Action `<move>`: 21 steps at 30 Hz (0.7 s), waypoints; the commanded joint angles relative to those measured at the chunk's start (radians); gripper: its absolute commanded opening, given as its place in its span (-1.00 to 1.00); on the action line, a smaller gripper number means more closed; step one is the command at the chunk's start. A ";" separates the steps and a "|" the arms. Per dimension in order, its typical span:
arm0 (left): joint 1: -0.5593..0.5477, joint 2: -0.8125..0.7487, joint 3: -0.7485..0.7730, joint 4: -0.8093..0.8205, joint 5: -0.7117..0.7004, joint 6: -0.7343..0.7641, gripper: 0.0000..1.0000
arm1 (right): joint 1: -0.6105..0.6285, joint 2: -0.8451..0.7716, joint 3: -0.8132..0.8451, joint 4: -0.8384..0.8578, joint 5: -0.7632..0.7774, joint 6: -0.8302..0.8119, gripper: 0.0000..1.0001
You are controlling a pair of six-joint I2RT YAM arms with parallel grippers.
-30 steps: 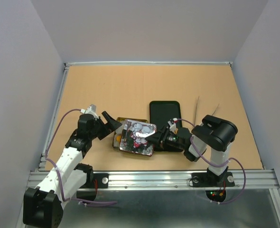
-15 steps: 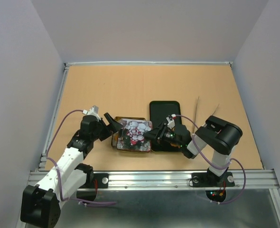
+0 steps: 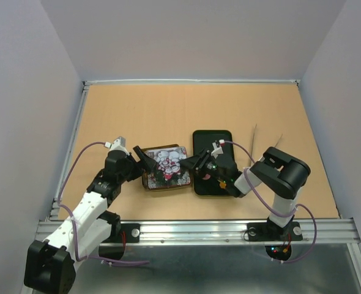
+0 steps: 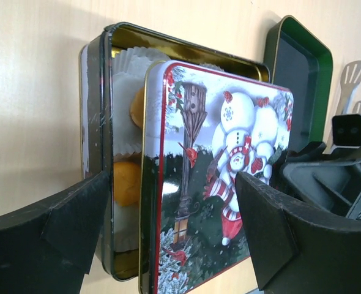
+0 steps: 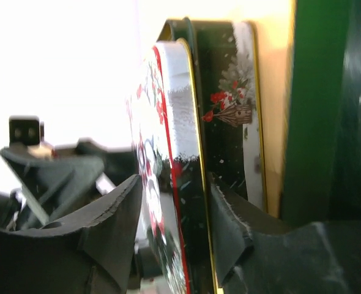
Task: Pack the cookies
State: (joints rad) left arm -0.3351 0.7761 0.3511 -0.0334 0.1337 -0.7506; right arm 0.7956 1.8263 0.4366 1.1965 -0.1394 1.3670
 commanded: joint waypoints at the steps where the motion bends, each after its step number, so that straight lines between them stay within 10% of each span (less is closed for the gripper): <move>1: -0.045 -0.003 -0.024 0.070 0.136 -0.038 0.86 | 0.060 -0.025 0.154 -0.006 0.012 -0.023 0.04; 21: -0.074 -0.005 -0.049 0.102 0.144 -0.047 0.83 | 0.125 -0.013 0.497 -0.603 0.175 -0.111 0.10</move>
State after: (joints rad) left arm -0.3721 0.7689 0.3225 -0.0074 0.1192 -0.7422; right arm 0.8196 1.8267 0.8165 0.6476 0.1383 1.2419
